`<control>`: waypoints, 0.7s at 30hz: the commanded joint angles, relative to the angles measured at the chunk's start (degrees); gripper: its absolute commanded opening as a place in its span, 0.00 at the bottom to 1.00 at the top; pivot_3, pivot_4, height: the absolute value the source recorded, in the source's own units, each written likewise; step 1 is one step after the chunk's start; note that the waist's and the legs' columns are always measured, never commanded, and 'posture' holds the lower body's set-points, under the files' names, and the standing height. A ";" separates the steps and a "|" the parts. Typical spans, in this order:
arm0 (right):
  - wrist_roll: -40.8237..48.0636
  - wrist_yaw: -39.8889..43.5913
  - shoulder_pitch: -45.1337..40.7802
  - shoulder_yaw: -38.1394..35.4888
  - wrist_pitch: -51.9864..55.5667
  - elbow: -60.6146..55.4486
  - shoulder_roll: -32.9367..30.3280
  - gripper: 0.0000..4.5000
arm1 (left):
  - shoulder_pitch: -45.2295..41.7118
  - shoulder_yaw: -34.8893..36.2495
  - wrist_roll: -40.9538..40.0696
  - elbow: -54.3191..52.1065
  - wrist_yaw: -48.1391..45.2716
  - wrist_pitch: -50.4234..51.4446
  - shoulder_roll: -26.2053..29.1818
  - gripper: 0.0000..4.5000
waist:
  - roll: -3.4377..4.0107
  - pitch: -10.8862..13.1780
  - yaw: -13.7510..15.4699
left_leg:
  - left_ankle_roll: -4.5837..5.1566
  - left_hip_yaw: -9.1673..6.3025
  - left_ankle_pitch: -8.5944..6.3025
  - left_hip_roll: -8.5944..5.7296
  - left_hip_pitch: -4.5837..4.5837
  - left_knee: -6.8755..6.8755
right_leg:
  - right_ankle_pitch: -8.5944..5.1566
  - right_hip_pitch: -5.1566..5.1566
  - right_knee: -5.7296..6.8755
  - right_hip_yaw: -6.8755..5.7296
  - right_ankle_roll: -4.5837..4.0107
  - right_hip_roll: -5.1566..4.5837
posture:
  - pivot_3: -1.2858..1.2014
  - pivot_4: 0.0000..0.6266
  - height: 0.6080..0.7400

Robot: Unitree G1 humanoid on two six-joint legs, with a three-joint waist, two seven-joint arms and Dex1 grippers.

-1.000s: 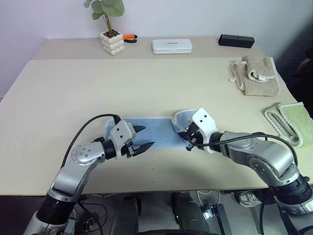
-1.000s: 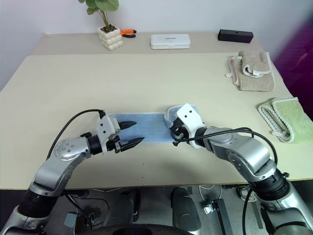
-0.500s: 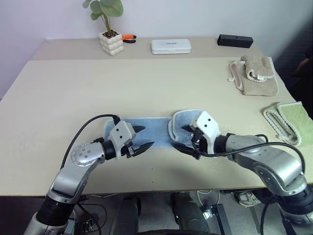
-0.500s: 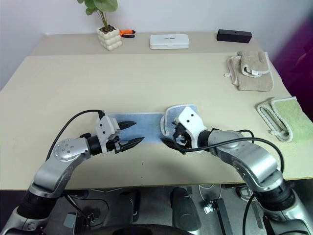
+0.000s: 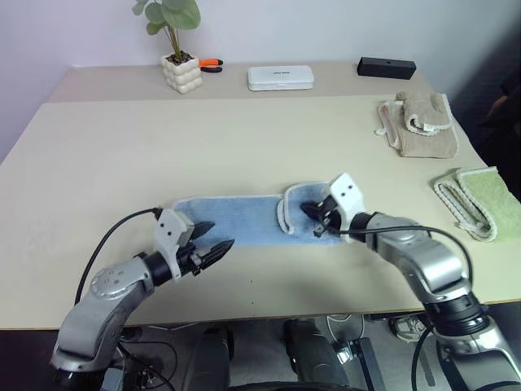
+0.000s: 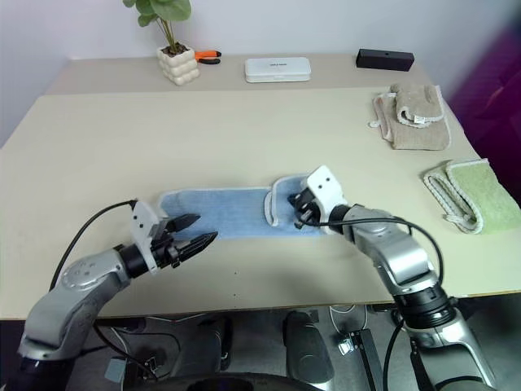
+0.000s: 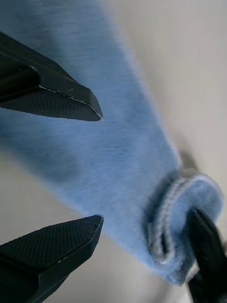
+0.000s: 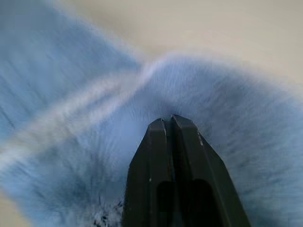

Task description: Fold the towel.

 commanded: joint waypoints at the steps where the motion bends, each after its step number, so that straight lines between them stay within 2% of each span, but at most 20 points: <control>1: -4.65 2.03 1.02 2.62 -4.88 2.23 0.31 0.01 | 2.80 4.59 -6.25 -3.74 3.17 4.67 -1.41 0.72 | -0.06 -0.05 0.02 | 0.00 0.00 0.00 0.00 0.05 0.00 | 0.00 0.05 0.02 0.00 0.00 0.00 | 0.52 0.24 0.96; 2: -5.30 2.28 1.21 2.49 -5.62 2.47 0.46 0.01 | 3.69 5.27 -7.29 -4.18 3.71 5.58 -1.65 0.72 | -0.08 -0.06 0.00 | 0.00 -0.02 0.00 0.01 0.13 0.02 | -0.01 0.13 0.02 0.00 -0.02 0.01 | 0.52 0.24 0.96; 4: -4.68 3.08 0.75 -0.11 -6.78 1.48 0.51 0.00 | 6.34 7.54 -10.97 -5.55 6.12 7.86 -3.57 0.83 | -0.08 -0.05 -0.01 | 0.00 0.02 0.00 0.00 0.45 0.04 | -0.10 0.44 0.02 0.01 -0.19 0.00 | 0.52 0.24 0.96; 6: -1.32 4.07 -0.63 -4.10 -5.45 -0.73 0.88 0.12 | 8.54 10.33 -16.02 -6.36 9.64 10.59 -6.19 1.00 | -0.09 -0.05 -0.05 | -0.01 0.04 0.00 0.00 0.69 0.04 | -0.11 0.66 0.00 0.04 -0.21 -0.01 | 0.52 0.24 0.96; 7: -0.29 5.16 -1.29 -5.33 -5.58 -2.11 0.53 0.20 | 9.29 11.26 -17.76 -6.62 11.40 11.70 -7.25 1.00 | -0.08 -0.04 -0.02 | -0.01 0.04 0.00 0.00 0.74 0.04 | -0.11 0.71 0.00 0.05 -0.21 -0.01 | 0.52 0.24 0.96; 10: 1.57 8.36 -2.89 -7.02 -5.28 -6.09 -0.72 0.52 | 10.17 13.10 -23.00 -6.69 17.05 14.58 -10.21 1.00 | -0.07 -0.04 0.01 | -0.01 0.02 0.00 0.01 0.77 0.04 | -0.10 0.72 0.02 0.05 -0.22 0.01 | 0.52 0.24 0.96; 14: 2.62 11.33 -4.44 -6.47 -4.18 -11.72 -1.61 0.95 | 6.91 15.91 -30.07 -2.60 30.81 18.03 -16.86 1.00 | -0.06 -0.07 0.15 | -0.01 -0.01 0.00 0.00 0.84 0.04 | -0.10 0.82 0.01 0.04 -0.21 0.02 | 0.52 0.24 0.96; 17: 2.73 12.63 -4.53 -5.29 -3.80 -14.25 -1.63 0.95 | 4.52 18.04 -37.47 0.03 38.55 18.17 -20.18 1.00 | -0.04 -0.09 0.21 | -0.01 -0.07 0.00 0.00 0.89 0.08 | -0.09 0.90 0.01 0.01 -0.22 0.03 | 0.52 0.24 0.96; 21: 1.99 12.50 -4.06 -4.21 -3.71 -15.41 -0.80 0.95 | 2.10 18.88 -43.22 3.39 47.18 17.79 -21.34 1.00 | -0.04 -0.10 0.15 | -0.03 -0.06 0.01 -0.01 1.05 0.13 | -0.05 1.03 0.01 0.01 -0.30 0.02 | 0.52 0.24 0.96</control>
